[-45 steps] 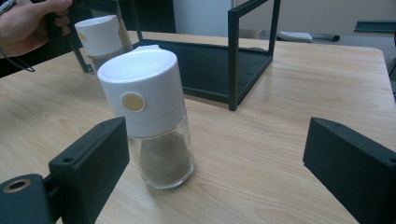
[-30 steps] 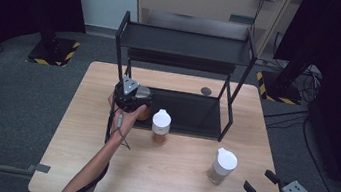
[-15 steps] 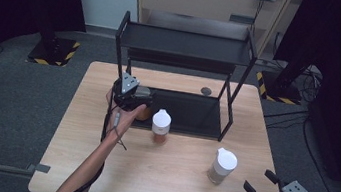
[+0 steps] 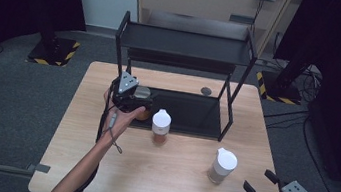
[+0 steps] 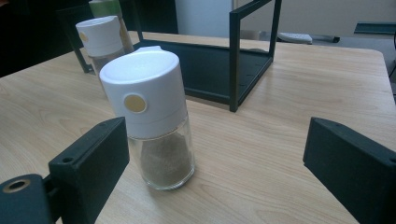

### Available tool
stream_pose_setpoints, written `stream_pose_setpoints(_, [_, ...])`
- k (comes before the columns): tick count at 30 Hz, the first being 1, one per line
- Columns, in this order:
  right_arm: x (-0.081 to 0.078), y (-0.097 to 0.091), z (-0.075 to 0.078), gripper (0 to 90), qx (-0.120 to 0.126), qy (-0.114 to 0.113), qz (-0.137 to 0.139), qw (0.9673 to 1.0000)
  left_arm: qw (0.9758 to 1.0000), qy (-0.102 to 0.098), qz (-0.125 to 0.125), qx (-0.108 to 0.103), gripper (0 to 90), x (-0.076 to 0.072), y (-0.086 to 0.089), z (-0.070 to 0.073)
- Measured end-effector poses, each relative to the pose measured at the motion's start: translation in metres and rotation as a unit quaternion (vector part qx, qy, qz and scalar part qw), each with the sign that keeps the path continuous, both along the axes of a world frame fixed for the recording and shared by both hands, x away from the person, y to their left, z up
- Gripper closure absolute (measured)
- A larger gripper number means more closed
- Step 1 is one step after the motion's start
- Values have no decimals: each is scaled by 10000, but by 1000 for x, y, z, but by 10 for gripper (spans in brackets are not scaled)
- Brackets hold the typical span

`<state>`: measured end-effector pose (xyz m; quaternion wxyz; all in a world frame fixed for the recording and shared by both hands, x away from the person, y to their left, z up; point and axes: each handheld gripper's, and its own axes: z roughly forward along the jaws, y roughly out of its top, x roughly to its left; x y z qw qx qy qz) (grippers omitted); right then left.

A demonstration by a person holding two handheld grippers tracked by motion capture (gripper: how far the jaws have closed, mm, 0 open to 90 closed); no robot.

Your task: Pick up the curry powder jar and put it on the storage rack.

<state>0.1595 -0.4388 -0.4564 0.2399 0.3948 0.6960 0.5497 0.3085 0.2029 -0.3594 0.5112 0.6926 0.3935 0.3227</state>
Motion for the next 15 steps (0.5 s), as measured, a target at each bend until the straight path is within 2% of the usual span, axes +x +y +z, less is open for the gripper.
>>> stream_pose_setpoints(4, [0,0,0,76,-1,-2,-3,10000,9999,76,-105,62,15,-5,2,8])
stream_pose_setpoints(11, [0,0,0,76,8,1,-7,10000,9994,159,-304,-70,11,-15,9,14])
stream_pose_setpoints(13, [0,0,0,76,9,1,-9,10000,9984,267,-457,-182,13,-15,14,17])
stream_pose_setpoints(15, [0,0,0,76,4,-2,-3,10000,9984,251,-484,-149,13,-19,15,20])
